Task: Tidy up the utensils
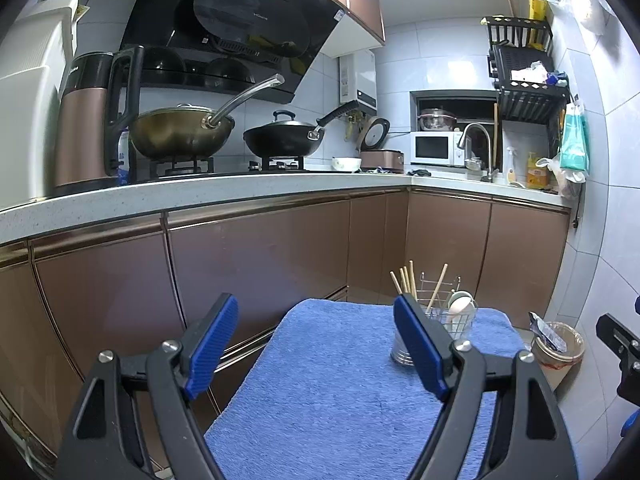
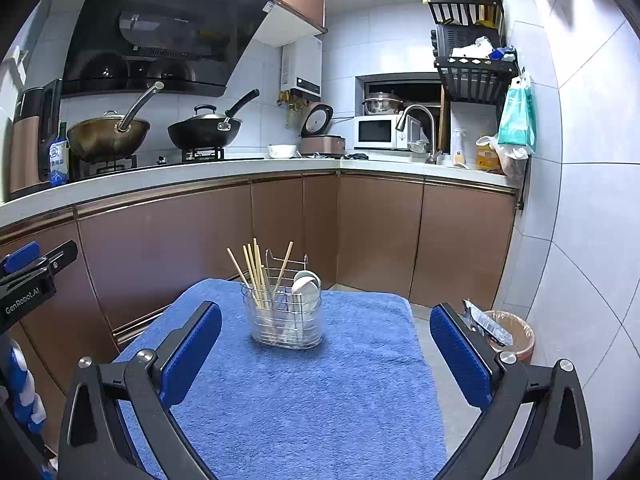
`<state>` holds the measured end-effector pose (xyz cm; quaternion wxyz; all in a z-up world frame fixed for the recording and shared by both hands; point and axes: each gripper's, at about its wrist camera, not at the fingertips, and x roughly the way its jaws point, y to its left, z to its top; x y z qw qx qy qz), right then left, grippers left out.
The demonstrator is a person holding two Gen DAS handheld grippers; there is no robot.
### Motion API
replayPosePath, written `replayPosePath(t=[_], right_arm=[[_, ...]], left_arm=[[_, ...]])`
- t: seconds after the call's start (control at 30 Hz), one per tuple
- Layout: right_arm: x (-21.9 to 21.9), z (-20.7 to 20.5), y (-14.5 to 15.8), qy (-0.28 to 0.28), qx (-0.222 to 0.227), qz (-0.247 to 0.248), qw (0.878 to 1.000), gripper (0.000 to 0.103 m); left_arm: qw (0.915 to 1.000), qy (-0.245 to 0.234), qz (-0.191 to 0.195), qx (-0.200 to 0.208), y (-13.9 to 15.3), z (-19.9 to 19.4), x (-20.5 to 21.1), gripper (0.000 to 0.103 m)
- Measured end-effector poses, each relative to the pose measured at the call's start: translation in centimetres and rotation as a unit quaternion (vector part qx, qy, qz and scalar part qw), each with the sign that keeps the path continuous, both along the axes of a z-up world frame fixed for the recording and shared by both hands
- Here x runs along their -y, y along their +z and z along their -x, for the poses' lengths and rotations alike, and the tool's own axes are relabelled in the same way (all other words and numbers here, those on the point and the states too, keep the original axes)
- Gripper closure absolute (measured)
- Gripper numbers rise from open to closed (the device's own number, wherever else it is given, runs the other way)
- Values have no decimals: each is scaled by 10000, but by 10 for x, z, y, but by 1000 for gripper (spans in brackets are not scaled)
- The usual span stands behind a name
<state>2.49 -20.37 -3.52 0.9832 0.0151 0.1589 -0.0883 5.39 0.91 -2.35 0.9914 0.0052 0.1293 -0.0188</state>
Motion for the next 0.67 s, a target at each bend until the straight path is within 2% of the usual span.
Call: replayPosePath(t=[0.67], right_arm=[[0, -2, -1, 15, -34, 21, 10000, 1]], left_arm=[[9999, -3, 63, -123, 1, -7, -5, 24]])
